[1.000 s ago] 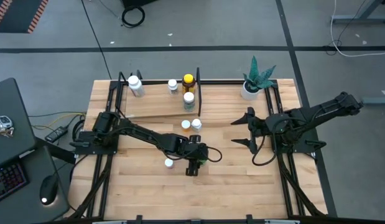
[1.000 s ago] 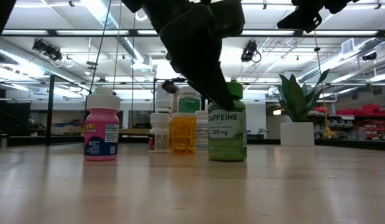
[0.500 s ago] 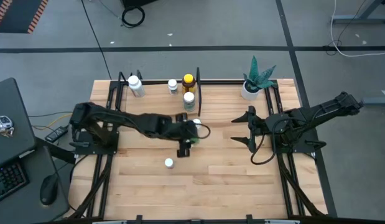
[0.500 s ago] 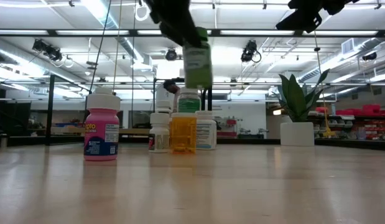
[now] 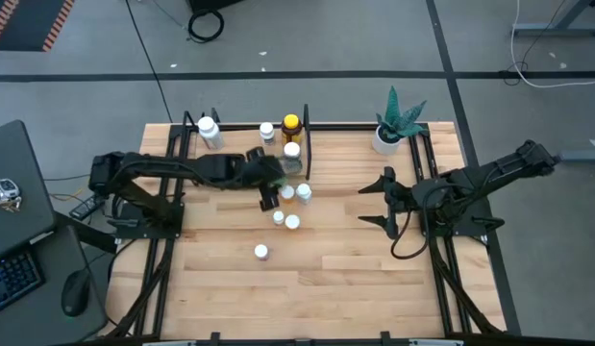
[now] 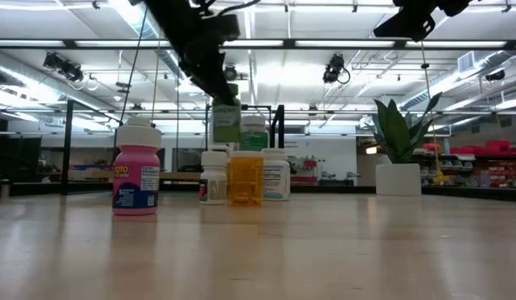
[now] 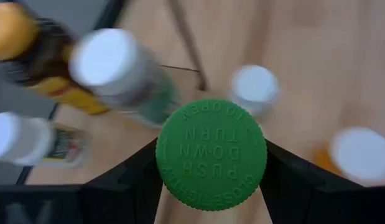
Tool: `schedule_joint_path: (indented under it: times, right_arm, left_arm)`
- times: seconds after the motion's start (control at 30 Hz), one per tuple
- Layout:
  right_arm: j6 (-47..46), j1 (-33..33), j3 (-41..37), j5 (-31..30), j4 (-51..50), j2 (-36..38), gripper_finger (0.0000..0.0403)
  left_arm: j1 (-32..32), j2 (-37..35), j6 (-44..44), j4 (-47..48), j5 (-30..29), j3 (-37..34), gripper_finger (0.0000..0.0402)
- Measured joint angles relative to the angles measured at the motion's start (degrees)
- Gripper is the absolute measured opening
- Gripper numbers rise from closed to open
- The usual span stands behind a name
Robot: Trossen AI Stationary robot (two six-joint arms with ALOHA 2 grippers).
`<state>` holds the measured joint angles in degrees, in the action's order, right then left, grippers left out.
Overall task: Pick and place medicine bottles onto shelf by color
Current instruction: Put the light green pill bottle on the shelf
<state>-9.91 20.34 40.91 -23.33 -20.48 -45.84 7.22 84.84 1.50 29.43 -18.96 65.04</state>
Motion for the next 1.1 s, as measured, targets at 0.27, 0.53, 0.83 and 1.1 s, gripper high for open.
schedule_joint_path:
  times: [0.27,0.53,0.83,1.1]
  right_arm:
    - [0.53,0.30,0.00,-1.12,1.35,0.00,0.0352]
    - [0.44,0.35,0.00,-1.10,1.53,0.00,0.0352]
    - [-0.18,0.80,0.00,-1.08,1.54,0.00,0.0352]
    - [-0.46,1.70,0.00,-1.11,1.54,0.00,0.0352]
  left_arm:
    - [11.05,-0.39,-0.69,-6.24,2.30,-6.72,0.0231]
    - [17.60,1.07,-0.92,-10.41,5.68,-7.54,0.0232]
    - [18.86,3.66,0.79,-10.75,9.72,-7.81,0.0233]
    - [18.86,4.04,0.72,-11.63,9.62,-7.76,0.0242]
